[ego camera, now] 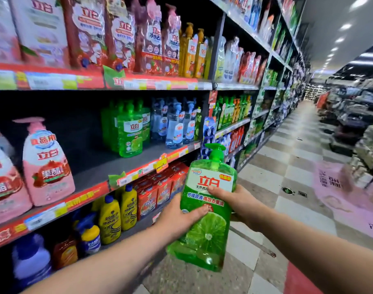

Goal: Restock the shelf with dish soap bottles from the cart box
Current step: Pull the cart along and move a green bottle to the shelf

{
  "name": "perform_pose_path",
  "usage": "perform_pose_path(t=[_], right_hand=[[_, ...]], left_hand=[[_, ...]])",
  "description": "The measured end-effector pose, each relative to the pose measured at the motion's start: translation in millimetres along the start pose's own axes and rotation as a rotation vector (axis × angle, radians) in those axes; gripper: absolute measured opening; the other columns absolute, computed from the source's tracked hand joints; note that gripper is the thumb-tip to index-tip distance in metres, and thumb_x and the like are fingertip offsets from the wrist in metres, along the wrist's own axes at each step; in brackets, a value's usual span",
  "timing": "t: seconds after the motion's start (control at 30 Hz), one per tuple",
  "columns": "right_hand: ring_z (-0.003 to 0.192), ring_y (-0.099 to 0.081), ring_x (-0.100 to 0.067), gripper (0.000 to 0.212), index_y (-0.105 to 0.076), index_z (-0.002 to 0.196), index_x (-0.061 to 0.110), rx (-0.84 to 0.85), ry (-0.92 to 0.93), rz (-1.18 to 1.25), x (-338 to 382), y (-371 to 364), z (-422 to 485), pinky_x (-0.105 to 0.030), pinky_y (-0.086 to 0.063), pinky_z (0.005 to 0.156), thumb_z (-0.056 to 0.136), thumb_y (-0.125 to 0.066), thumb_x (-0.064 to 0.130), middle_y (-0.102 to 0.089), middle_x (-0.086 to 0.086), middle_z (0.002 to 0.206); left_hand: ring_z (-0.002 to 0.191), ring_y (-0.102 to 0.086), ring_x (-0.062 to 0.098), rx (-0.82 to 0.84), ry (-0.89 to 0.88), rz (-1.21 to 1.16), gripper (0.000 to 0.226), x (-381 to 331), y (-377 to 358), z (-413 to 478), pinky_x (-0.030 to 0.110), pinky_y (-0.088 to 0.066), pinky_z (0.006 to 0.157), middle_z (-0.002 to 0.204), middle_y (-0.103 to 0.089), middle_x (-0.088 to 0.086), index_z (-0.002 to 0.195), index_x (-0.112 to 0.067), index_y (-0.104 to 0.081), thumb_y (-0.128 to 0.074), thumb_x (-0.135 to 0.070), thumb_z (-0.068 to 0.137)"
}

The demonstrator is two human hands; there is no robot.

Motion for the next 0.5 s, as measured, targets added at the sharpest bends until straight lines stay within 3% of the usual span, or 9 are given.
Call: perform_pose_path(t=[0.13, 0.23, 0.4, 0.5], right_hand=[[0.065, -0.072, -0.01, 0.022, -0.064, 0.101, 0.016, -0.002, 0.031, 0.044, 18.5, -5.6, 51.6, -0.022, -0.054, 0.05, 0.081, -0.071, 0.023, -0.075, -0.002, 0.087], [0.063, -0.072, -0.01, 0.018, -0.064, 0.098, 0.016, 0.011, 0.024, 0.036, 26.1, -10.0, 83.4, -0.021, -0.054, 0.049, 0.082, -0.071, 0.02, -0.074, -0.001, 0.085], [0.081, -0.072, -0.02, 0.036, -0.063, 0.107, 0.013, 0.038, -0.004, -0.055, 36.0, -18.7, 139.1, -0.032, -0.058, 0.067, 0.077, -0.075, 0.029, -0.074, -0.007, 0.098], [0.084, -0.072, -0.022, 0.037, -0.061, 0.108, 0.012, 0.087, 0.005, -0.042, 43.5, -30.2, 177.4, -0.033, -0.059, 0.067, 0.076, -0.075, 0.025, -0.074, -0.009, 0.1]], left_hand=[[0.089, -0.065, 0.003, -0.013, -0.019, -0.007, 0.06, -2.6, 22.2, 51.6, 0.018, -0.053, 0.079, 0.099, -0.068, -0.012, 0.117, -0.024, -0.052, -0.079, -0.043, 0.066], [0.096, -0.064, 0.009, -0.053, -0.006, 0.001, 0.062, 2.2, 34.6, 75.9, 0.03, -0.051, 0.089, 0.108, -0.067, -0.007, 0.116, -0.026, -0.052, -0.079, -0.049, 0.064], [0.101, -0.062, 0.014, -0.121, 0.009, 0.089, 0.066, 9.0, 58.0, 118.5, 0.034, -0.049, 0.093, 0.112, -0.065, -0.006, 0.119, -0.028, -0.05, -0.074, -0.056, 0.065], [0.103, -0.06, 0.015, -0.177, 0.04, 0.108, 0.071, 17.1, 74.0, 142.5, 0.03, -0.047, 0.091, 0.116, -0.062, -0.005, 0.125, -0.025, -0.044, -0.071, -0.057, 0.068]])
Point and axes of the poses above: each hand's wrist, its own z-axis towards the middle knuckle, its own y-axis out of the back of the hand, x = y × z, the point moved 9 cm from there along z, towards the middle knuckle
